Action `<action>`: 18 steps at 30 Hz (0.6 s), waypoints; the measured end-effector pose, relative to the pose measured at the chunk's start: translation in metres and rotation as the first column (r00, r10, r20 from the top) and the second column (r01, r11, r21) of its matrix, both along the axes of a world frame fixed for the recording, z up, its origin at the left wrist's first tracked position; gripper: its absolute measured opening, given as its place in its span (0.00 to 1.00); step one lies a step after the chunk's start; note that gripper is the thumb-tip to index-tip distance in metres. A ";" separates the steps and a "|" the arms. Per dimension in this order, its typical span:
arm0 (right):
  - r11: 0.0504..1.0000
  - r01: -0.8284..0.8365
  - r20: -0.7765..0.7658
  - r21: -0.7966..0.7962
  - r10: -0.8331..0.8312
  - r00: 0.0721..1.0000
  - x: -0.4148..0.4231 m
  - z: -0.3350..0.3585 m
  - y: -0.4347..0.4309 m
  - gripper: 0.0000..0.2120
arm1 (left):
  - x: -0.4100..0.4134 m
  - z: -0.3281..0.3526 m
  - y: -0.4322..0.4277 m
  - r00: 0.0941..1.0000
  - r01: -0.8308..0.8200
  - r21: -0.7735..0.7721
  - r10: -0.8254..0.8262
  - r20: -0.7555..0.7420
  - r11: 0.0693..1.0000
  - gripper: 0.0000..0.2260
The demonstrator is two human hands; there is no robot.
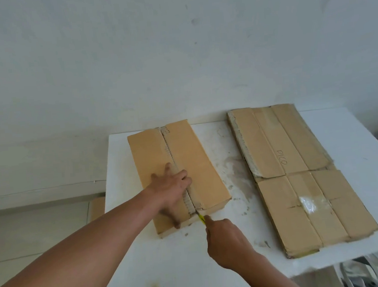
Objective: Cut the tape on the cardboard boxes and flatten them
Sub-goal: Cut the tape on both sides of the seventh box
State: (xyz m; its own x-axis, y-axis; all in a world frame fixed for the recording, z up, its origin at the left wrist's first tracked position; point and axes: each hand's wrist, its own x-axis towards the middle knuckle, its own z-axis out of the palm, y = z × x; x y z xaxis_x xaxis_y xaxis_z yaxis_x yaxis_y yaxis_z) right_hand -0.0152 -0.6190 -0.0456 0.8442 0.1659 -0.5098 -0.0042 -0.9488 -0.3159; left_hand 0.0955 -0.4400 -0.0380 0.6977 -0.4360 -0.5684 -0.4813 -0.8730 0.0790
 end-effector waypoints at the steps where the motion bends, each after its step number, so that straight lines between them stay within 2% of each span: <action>1: 0.999 0.028 0.000 0.020 -0.028 1.000 -0.003 -0.002 0.004 0.26 | -0.002 0.003 -0.002 0.999 0.039 0.021 -0.039 -0.001 0.999 0.50; 5: 0.972 0.187 -0.019 0.143 -0.186 0.982 -0.012 -0.008 0.012 0.22 | -0.004 -0.002 -0.004 0.916 0.340 0.045 -0.341 0.210 0.939 0.38; 8: 0.908 0.324 -0.113 0.266 -0.305 0.946 -0.015 -0.007 0.013 0.18 | 0.000 -0.009 0.004 0.942 0.314 -0.073 -0.301 0.152 0.947 0.36; 10: 0.770 0.504 -0.291 0.391 -0.417 0.861 -0.020 -0.002 0.015 0.15 | 0.004 -0.010 0.008 0.955 0.278 -0.117 -0.262 0.135 0.953 0.36; 12: 0.639 0.618 -0.418 0.458 -0.459 0.784 -0.027 0.002 0.019 0.13 | 0.004 -0.009 0.009 0.960 0.264 -0.129 -0.248 0.132 0.956 0.35; 15: 0.576 0.651 -0.433 0.494 -0.487 0.759 -0.031 0.005 0.028 0.09 | 0.003 -0.006 0.007 0.960 0.261 -0.113 -0.246 0.134 0.959 0.35; 18: 0.554 0.656 -0.464 0.512 -0.465 0.754 -0.032 0.007 0.034 0.13 | 0.003 -0.005 0.007 0.961 0.256 -0.120 -0.239 0.140 0.959 0.36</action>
State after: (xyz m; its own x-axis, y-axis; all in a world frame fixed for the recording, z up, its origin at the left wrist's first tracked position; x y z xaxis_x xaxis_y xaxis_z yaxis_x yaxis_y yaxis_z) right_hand -0.0473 -0.5853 -0.0384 0.7361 0.0518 -0.6749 -0.6316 -0.3058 -0.7124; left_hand 0.0989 -0.4326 -0.0432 0.6184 -0.6710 -0.4090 -0.6946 -0.7102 0.1148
